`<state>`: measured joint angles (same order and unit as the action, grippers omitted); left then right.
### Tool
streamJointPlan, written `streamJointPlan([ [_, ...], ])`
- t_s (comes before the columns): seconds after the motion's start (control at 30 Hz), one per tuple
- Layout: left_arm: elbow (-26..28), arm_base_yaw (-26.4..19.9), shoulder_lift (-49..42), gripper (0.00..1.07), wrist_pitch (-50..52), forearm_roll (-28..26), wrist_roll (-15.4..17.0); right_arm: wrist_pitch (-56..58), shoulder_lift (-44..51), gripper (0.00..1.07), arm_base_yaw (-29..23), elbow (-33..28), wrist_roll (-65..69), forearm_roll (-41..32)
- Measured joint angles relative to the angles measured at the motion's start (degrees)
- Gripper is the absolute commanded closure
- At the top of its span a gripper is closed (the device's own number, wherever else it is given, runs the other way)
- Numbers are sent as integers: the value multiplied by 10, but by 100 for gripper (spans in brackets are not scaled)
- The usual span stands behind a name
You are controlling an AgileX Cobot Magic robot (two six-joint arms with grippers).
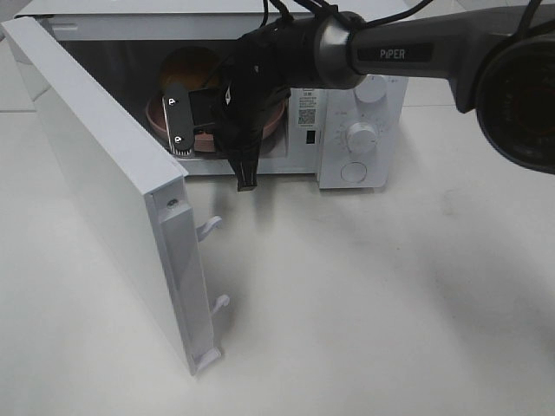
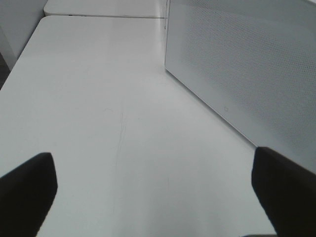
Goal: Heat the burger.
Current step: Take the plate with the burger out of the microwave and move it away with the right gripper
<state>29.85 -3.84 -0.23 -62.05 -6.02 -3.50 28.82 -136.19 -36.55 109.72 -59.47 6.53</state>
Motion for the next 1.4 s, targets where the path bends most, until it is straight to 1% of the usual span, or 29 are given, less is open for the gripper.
streamJointPlan([
  [0.13,0,0,0,7,0,0,0,-2,17,107,0,-23,-14,-1],
  [0.17,0,0,0,7,0,0,0,-3,29,107,0,-41,-29,-5],
  [0.23,0,0,0,7,0,0,0,-3,36,107,0,-50,-35,-7],
  [0.27,0,0,0,7,0,0,0,-5,49,107,0,-73,-52,-11],
  [0.33,0,0,0,7,0,0,0,-5,55,107,0,-81,-61,-13],
  [0.37,0,0,0,7,0,0,0,-9,70,107,0,-101,-74,-15],
  [0.4,0,0,0,7,0,0,0,-9,70,107,0,-101,-74,-15],
  [0.43,0,0,0,7,0,0,0,-15,87,107,0,-124,-92,-22],
  [0.5,0,0,0,7,0,0,0,-17,93,107,0,-133,-101,-26],
  [0.57,0,0,0,7,0,0,0,-23,122,107,0,-175,-154,-55],
  [0.67,0,0,0,7,0,0,0,-22,130,107,0,-183,-167,-61],
  [0.73,0,0,0,7,0,0,0,-20,159,107,0,-218,-226,-89],
  [0.83,0,0,0,7,0,0,0,-19,164,107,0,-226,-235,-96],
  [0.9,0,0,0,7,0,0,0,-15,191,107,0,-253,-271,-113],
  [1.0,0,0,0,7,0,0,0,-15,197,107,0,-258,-275,-116],
  [1.07,0,0,0,7,0,0,0,-15,222,107,0,-286,-301,-133],
  [1.17,0,0,0,7,0,0,0,-15,228,107,0,-292,-305,-134],
  [1.23,0,0,0,7,0,0,0,-15,254,107,0,-320,-320,-136],
  [1.37,0,0,0,7,0,0,0,-15,271,107,0,-340,-327,-136],
  [1.4,0,0,0,7,0,0,0,-17,285,107,0,-356,-327,-137],
])
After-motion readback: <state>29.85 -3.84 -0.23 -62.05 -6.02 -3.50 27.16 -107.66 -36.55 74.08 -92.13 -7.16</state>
